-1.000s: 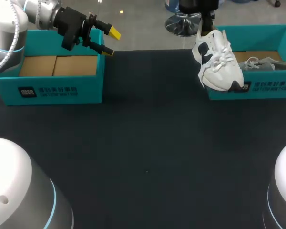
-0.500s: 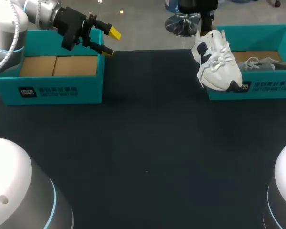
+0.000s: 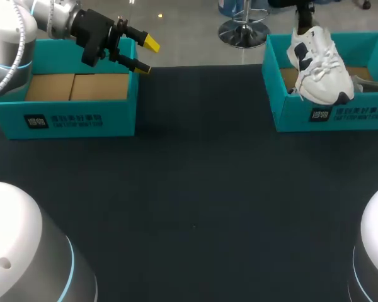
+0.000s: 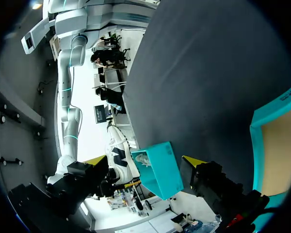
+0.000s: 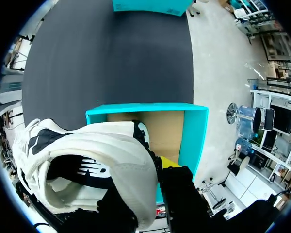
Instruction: Take the shoe out of the shoebox, open the shoe tongue, remove and reinsert the insole, then place the shoe into the shoebox
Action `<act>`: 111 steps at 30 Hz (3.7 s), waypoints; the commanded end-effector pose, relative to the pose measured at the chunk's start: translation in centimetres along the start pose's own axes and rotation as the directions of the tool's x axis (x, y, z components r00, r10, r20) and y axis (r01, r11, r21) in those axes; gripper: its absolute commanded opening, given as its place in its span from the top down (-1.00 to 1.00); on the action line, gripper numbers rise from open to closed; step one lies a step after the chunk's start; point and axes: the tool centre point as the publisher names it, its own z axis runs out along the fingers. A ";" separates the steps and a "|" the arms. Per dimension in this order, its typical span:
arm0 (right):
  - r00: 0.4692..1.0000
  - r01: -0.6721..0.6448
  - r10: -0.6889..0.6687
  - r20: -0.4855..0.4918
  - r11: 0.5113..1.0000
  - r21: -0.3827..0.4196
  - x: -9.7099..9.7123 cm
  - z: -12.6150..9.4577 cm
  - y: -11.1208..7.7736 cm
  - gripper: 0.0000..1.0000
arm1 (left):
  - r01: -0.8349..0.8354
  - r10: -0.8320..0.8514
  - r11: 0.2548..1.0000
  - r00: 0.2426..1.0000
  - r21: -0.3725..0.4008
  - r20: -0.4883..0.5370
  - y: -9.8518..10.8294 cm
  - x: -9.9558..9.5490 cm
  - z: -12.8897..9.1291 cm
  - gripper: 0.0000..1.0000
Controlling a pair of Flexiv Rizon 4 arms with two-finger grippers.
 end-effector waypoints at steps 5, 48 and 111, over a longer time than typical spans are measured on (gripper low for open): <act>0.998 -0.020 0.020 -0.051 1.000 0.007 -2.4 2.5 -4.0 1.00 | -0.001 0.001 1.000 1.000 0.002 -0.001 0.0 0.0 0.0 -1.00; 0.980 -0.142 0.148 -0.135 0.988 0.056 -8.9 8.4 -15.7 1.00 | -0.001 0.001 1.000 1.000 0.002 -0.001 0.0 0.0 0.0 -1.00; -0.048 -0.991 0.997 0.060 -0.055 0.119 -5.1 10.9 -21.7 1.00 | -0.001 0.001 1.000 1.000 0.002 -0.001 0.0 0.0 0.0 -1.00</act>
